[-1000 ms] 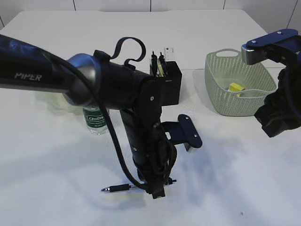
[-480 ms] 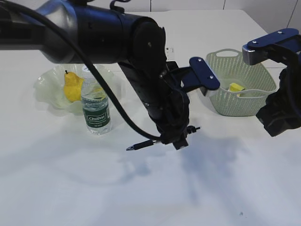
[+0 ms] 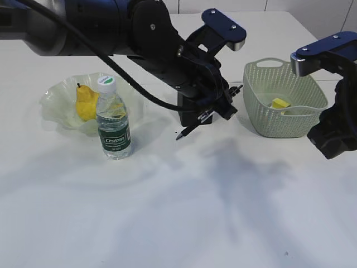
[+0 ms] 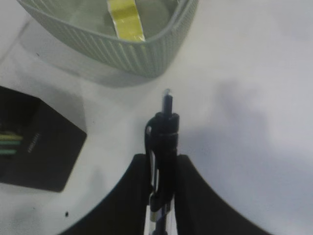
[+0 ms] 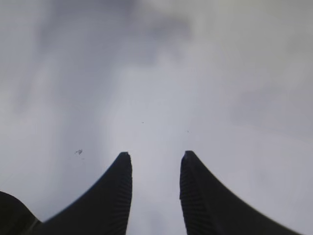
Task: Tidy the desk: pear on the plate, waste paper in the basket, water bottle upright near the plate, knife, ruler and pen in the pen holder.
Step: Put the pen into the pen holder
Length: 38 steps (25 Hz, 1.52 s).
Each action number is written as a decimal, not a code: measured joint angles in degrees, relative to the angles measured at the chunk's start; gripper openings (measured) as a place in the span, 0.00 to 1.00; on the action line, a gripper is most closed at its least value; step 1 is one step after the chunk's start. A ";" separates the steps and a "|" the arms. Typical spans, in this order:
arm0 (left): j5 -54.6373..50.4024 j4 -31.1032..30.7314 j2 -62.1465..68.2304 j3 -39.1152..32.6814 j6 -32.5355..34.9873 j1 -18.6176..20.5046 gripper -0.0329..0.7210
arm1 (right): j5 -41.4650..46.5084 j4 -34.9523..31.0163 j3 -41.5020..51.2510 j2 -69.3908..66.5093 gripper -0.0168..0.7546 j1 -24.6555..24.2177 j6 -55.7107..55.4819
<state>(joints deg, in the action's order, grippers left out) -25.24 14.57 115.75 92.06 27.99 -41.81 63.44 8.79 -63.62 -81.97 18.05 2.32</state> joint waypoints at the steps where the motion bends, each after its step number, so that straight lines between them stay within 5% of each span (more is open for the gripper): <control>1: 2.33 0.45 0.00 0.00 0.00 0.00 0.15 | 0.00 0.25 0.00 0.00 0.35 0.00 -0.11; 23: 43.37 15.08 4.50 0.00 0.00 1.40 0.15 | 0.00 6.18 0.00 0.00 0.35 0.00 -3.41; 38: 57.60 16.40 8.89 0.00 -4.30 1.49 0.15 | 0.45 6.75 0.00 0.00 0.35 0.00 -3.41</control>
<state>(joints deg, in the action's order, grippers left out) 32.37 30.97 124.64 92.06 23.68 -40.32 63.89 15.53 -63.62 -81.97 18.05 -1.09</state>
